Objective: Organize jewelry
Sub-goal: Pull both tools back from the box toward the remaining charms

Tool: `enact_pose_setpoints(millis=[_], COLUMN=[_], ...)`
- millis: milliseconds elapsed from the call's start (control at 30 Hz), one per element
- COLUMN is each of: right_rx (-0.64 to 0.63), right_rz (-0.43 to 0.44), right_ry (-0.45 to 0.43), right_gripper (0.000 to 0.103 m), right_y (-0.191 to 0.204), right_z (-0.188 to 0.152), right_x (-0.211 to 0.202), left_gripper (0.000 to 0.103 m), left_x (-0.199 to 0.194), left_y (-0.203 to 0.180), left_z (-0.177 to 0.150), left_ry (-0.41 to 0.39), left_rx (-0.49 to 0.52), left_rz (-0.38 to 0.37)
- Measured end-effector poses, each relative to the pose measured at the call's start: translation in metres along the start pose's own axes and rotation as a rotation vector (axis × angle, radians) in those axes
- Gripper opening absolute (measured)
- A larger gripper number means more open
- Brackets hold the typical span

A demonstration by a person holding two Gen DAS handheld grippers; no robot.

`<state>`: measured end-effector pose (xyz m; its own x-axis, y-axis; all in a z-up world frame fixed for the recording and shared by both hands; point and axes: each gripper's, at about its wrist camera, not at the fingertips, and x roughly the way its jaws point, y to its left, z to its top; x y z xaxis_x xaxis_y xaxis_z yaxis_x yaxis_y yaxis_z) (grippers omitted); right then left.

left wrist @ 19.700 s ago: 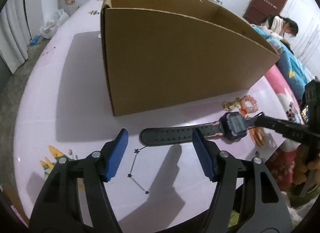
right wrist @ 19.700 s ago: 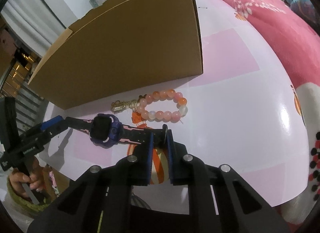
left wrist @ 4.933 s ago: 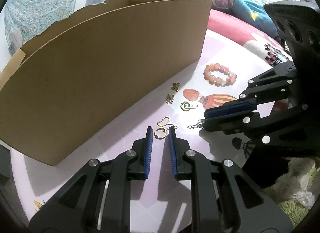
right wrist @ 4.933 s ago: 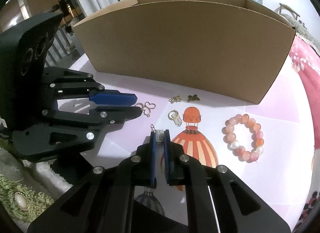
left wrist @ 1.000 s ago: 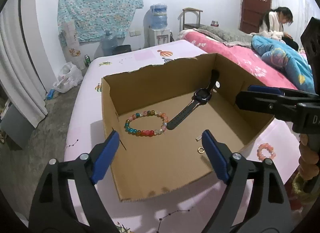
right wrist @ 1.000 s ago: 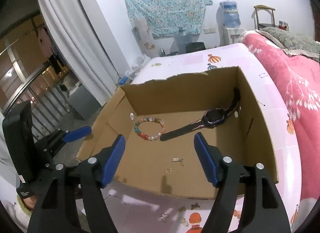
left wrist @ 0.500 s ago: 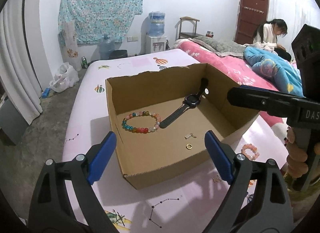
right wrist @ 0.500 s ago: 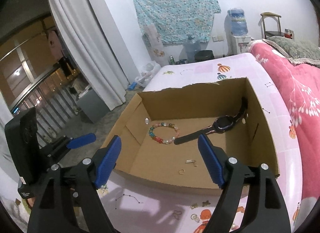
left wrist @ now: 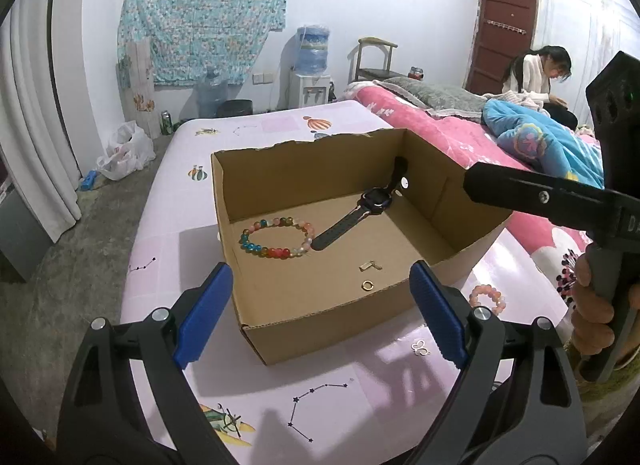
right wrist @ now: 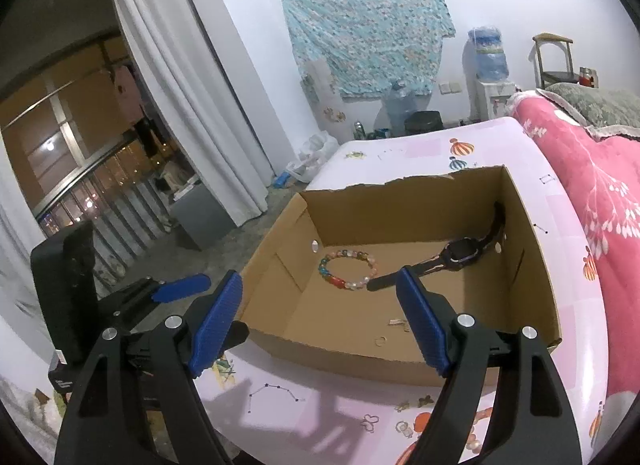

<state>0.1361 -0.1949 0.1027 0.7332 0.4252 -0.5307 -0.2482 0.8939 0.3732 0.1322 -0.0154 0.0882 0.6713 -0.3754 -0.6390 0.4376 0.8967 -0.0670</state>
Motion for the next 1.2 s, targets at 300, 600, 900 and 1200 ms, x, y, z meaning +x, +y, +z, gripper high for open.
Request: enact_pose_setpoints(millis=[300, 600, 900, 1200], right_rx=[-0.005, -0.008, 0.008, 0.086], right_rz=[0.053, 0.100, 0.104, 0.068], right_ry=[-0.041, -0.053, -0.059, -0.002], right_gripper=[0.077, 0.077, 0.077, 0.077], right_y=[0.003, 0.001, -0.009, -0.035], right_z=[-0.001, -0.011, -0.024, -0.056], right_x=[-0.018, -0.033, -0.047, -0.052], left_gripper=[0.086, 0.086, 0.086, 0.086], left_x=[-0.009, -0.015, -0.011, 0.007], left_y=[-0.007, -0.024, -0.039, -0.057], left_z=[-0.003, -0.010, -0.025, -0.047], left_ry=[-0.013, -0.006, 0.042, 0.121], left_rx=[0.010, 0.047, 0.062, 0.060], left_rz=[-0.022, -0.076, -0.118, -0.192])
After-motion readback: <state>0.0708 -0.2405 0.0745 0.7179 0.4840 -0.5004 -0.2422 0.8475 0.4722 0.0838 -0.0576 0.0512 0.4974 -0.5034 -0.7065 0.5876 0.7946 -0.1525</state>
